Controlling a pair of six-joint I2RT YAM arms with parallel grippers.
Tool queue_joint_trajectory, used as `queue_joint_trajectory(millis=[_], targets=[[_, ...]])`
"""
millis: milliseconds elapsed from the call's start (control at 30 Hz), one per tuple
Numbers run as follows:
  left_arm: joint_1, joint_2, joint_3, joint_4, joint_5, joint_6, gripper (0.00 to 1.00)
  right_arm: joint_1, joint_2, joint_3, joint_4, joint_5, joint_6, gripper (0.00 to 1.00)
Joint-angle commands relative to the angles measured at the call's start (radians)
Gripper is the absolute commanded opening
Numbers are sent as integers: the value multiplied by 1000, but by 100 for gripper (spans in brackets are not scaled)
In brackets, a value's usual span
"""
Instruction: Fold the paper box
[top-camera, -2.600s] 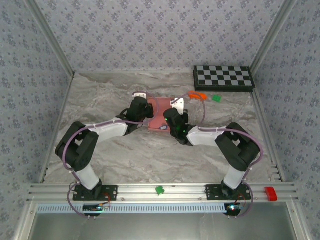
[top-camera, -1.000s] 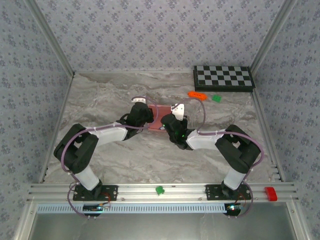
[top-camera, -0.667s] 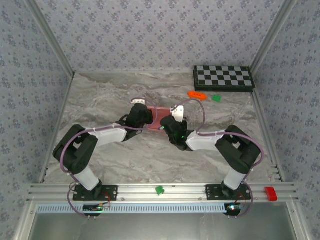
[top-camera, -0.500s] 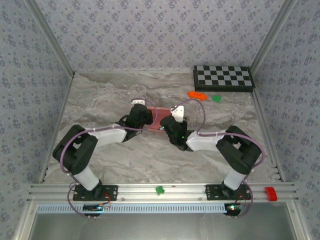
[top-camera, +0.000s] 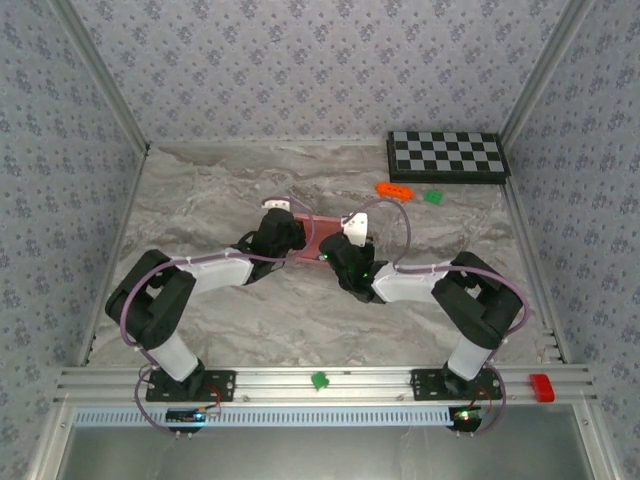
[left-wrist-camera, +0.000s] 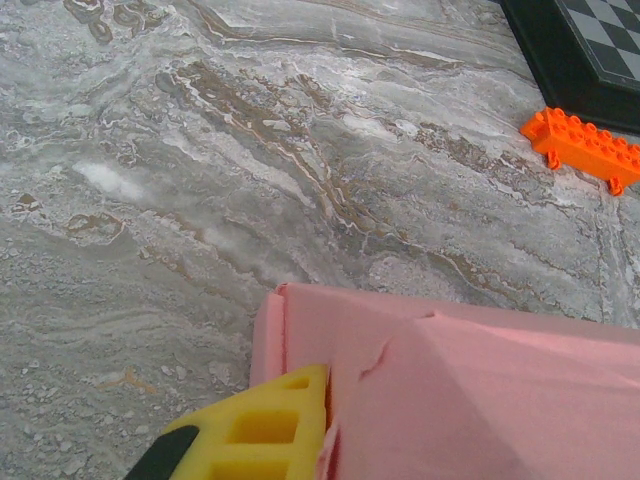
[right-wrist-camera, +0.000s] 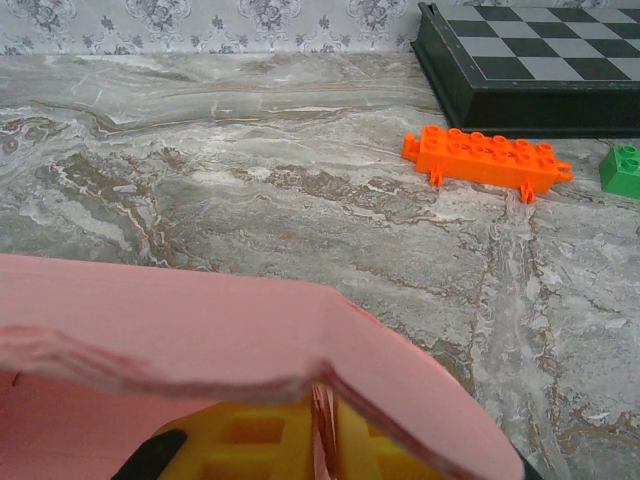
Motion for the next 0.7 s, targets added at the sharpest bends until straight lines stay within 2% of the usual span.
queue_joint_trajectory(millis=[0, 667], targets=[[-7, -17, -18, -41, 11, -14, 9, 3, -19, -13, -38, 16, 36, 13], [-11, -13, -17, -48, 6, -14, 9, -31, -32, 35, -96, -159, 42, 7]])
